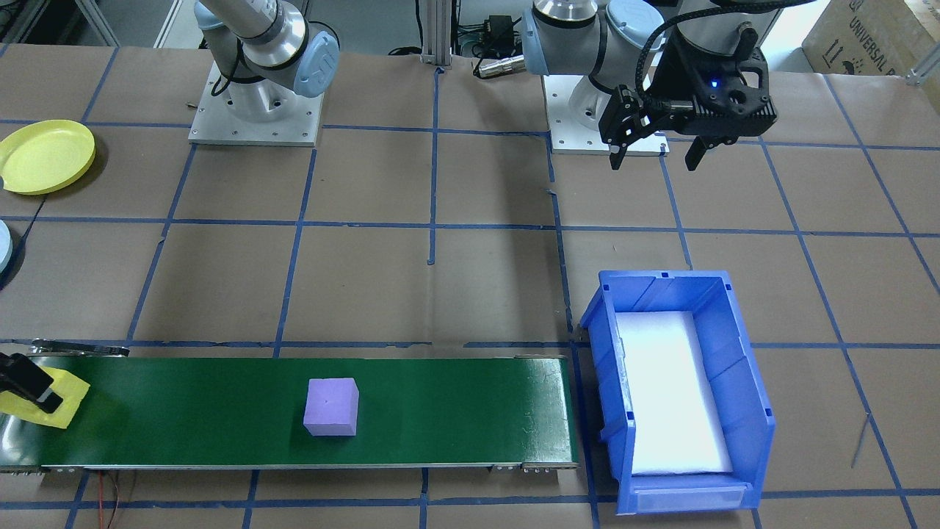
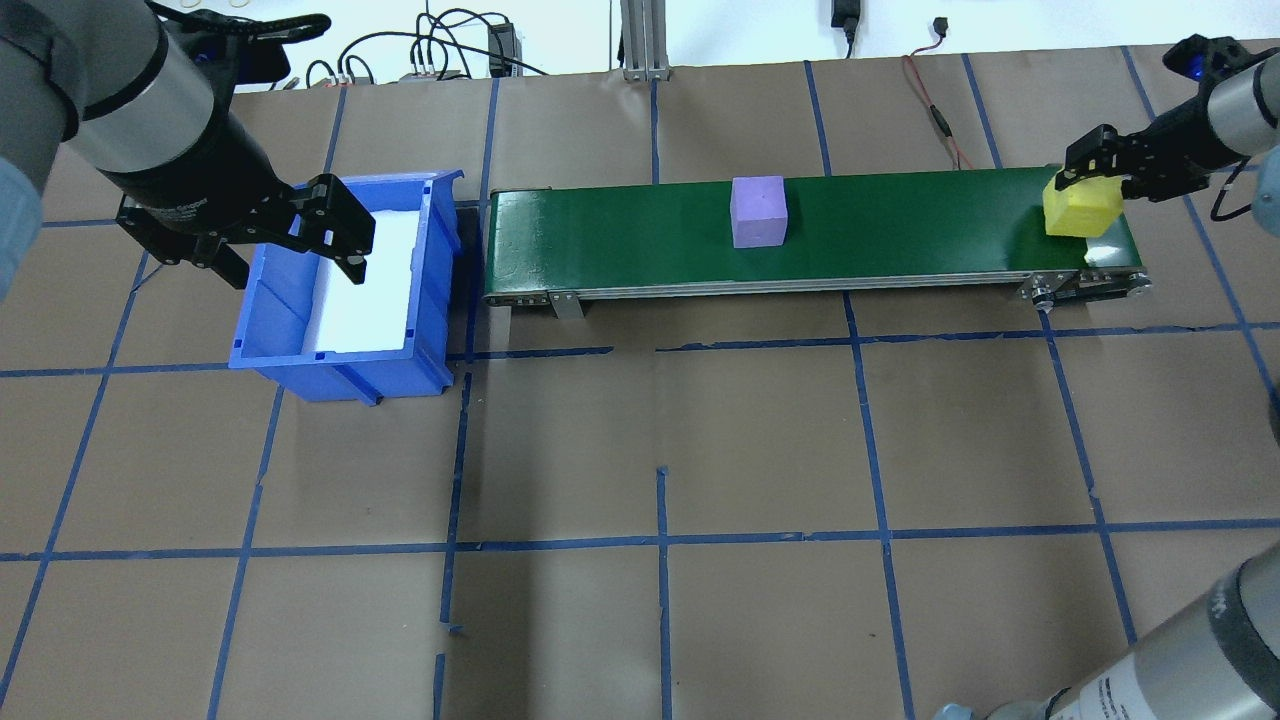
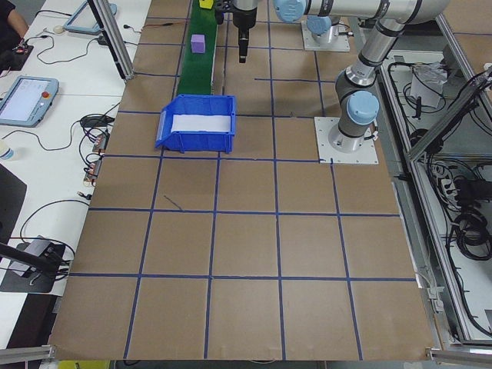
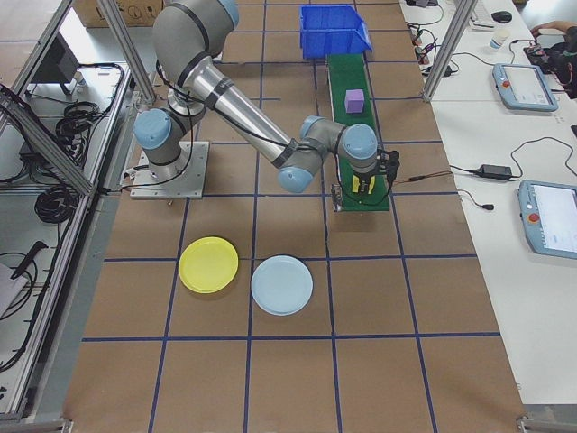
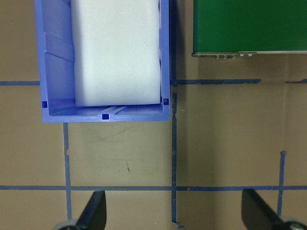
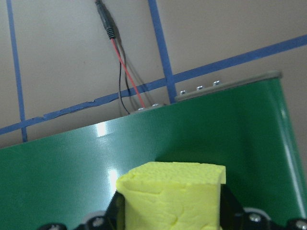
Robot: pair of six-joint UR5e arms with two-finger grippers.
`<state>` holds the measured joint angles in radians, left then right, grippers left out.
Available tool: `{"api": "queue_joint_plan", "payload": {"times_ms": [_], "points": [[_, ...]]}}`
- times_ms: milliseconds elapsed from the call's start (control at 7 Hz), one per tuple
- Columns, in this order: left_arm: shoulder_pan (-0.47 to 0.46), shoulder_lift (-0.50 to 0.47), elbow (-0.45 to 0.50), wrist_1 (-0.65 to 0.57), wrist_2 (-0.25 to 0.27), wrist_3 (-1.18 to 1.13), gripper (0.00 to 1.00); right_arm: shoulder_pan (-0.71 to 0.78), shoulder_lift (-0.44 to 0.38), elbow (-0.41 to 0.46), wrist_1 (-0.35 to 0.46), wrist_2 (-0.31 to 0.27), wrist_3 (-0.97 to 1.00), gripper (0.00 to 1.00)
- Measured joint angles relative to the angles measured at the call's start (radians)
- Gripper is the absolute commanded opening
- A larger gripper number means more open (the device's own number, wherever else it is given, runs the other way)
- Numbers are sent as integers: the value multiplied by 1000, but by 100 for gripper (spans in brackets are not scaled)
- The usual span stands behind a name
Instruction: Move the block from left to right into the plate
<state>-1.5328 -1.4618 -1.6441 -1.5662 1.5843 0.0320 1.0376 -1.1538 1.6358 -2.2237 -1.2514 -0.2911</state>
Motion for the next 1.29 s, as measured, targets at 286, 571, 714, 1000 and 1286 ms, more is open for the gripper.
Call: {"api": "queue_joint_plan", "payload": {"times_ms": [286,571,714,1000,1286], "points": [[-1,0,0,1,-1,3,100,-47,-108,-1,43,-173,-40,8],[-1,0,-1,1,-1,6,100,-210,-172,55,211,-220,-128,9],[-1,0,-2,2,-1,7,100,-285,-222,117,271,-242,-179,9],[0,0,-3,2,-2,9,100,-444,-300,252,297,-312,-240,9],[0,0,-5,2,-3,9,100,-598,-309,352,272,-336,-317,11]]}}
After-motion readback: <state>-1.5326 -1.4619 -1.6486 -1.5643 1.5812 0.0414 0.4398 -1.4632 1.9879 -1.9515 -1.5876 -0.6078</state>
